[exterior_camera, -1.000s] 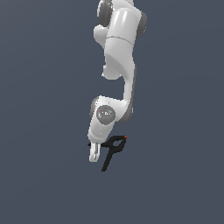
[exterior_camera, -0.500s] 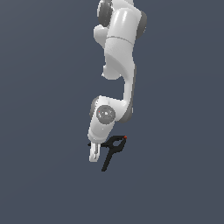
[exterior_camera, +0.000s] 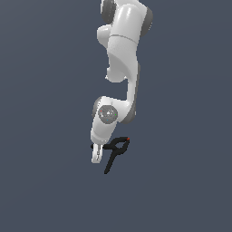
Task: Pick up the object and move it to a goal position.
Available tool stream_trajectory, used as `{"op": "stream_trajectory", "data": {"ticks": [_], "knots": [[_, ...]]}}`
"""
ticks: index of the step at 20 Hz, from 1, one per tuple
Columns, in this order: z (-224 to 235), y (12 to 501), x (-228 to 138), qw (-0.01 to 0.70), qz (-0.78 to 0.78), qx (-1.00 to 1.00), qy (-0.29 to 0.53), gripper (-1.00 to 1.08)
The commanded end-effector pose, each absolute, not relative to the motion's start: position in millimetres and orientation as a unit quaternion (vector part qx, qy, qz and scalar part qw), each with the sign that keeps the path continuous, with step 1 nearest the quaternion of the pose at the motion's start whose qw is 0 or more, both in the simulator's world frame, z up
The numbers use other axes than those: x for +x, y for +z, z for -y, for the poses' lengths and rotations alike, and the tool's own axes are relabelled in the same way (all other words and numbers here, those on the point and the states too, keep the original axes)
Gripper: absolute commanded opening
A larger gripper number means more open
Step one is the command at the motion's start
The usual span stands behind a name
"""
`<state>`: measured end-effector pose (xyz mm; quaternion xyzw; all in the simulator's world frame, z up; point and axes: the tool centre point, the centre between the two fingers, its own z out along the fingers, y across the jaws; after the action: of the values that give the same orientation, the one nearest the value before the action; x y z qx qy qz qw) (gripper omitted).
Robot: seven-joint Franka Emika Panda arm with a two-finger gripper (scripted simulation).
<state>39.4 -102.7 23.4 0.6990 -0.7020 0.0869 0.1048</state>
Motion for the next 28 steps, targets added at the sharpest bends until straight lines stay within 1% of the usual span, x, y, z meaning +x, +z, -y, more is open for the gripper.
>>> {"op": "stream_trajectory", "data": {"ticks": [1, 5, 18, 23, 28], "knots": [[106.7, 25.0, 30.8, 0.104, 0.702, 0.699, 0.087, -1.0], [113.6, 26.9, 11.4, 0.104, 0.702, 0.699, 0.087, -1.0], [143.0, 35.2, -68.3, 0.104, 0.702, 0.699, 0.087, -1.0], [151.2, 37.5, -88.6, 0.104, 0.702, 0.699, 0.087, -1.0], [156.0, 38.7, -99.6, 0.104, 0.702, 0.699, 0.087, -1.0]]}}
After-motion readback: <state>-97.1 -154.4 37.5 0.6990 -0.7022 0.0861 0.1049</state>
